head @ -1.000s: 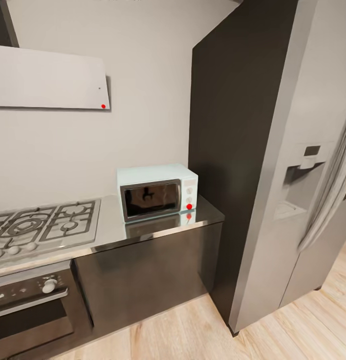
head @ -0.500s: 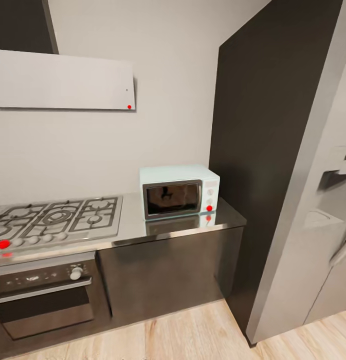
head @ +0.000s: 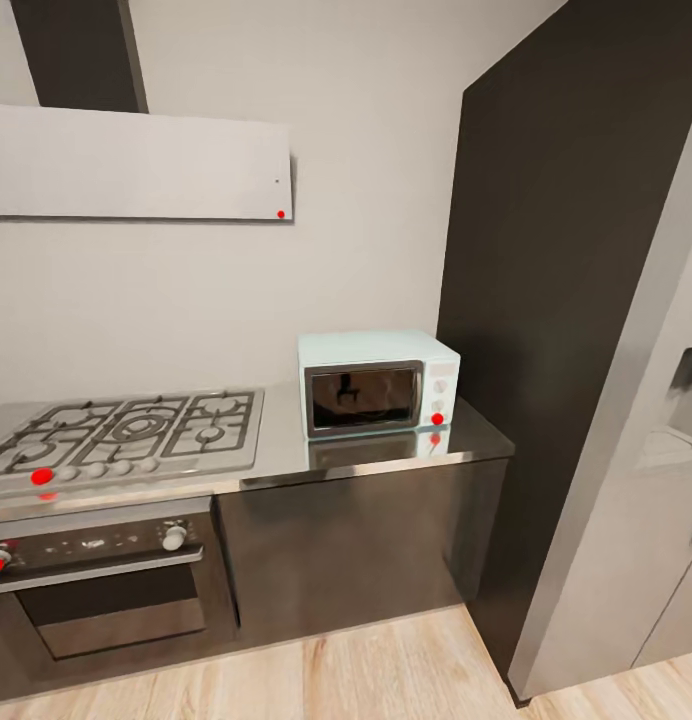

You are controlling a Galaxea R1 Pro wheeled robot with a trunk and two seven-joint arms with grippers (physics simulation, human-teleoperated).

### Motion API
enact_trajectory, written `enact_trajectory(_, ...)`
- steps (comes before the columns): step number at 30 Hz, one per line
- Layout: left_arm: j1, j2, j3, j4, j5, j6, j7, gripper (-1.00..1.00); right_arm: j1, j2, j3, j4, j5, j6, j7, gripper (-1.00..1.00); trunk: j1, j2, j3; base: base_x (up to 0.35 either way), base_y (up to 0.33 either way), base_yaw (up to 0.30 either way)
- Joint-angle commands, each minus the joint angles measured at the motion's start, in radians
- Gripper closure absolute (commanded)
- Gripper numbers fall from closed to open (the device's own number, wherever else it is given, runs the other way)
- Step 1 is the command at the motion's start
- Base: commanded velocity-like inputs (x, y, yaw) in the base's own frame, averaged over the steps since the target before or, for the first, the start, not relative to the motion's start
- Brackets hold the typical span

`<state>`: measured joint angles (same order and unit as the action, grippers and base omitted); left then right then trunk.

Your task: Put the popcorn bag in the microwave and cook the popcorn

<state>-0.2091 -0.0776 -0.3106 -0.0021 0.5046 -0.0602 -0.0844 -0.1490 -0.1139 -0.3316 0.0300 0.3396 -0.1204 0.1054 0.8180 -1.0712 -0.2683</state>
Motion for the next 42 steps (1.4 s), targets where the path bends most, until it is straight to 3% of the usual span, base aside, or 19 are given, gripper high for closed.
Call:
enact_trajectory(1,-0.001,0.0,-0.008,0.002,0.011,-0.004,-0.003,-1.0,-0.001,-0.001,-0.009,0.003,0.007,-0.006,0.002,-1.0,0.0,-0.001,-0.001,0.0,0.0,0.0)
enact_trajectory(19,-0.001,0.001,-0.007,0.002,0.011,-0.003,-0.003,-1.0,-0.001,-0.003,-0.009,0.002,0.007,-0.006,0.002,-1.0,0.0,-0.001,-0.001,0.248,0.0,0.0)
enact_trajectory(39,-0.001,0.002,-0.007,0.002,0.014,-0.005,-0.001,-1.0,-0.001,-0.003,-0.007,0.002,0.007,-0.007,0.002,-1.0,0.0,-0.001,-0.001,0.012,-0.041,0.0)
enact_trajectory(42,-0.001,0.002,-0.007,0.002,0.037,-0.004,0.0,-1.0,-0.001,-0.003,-0.007,0.002,0.007,-0.006,0.002,-1.0,0.0,-0.001,-0.001,0.0,-0.269,0.0)
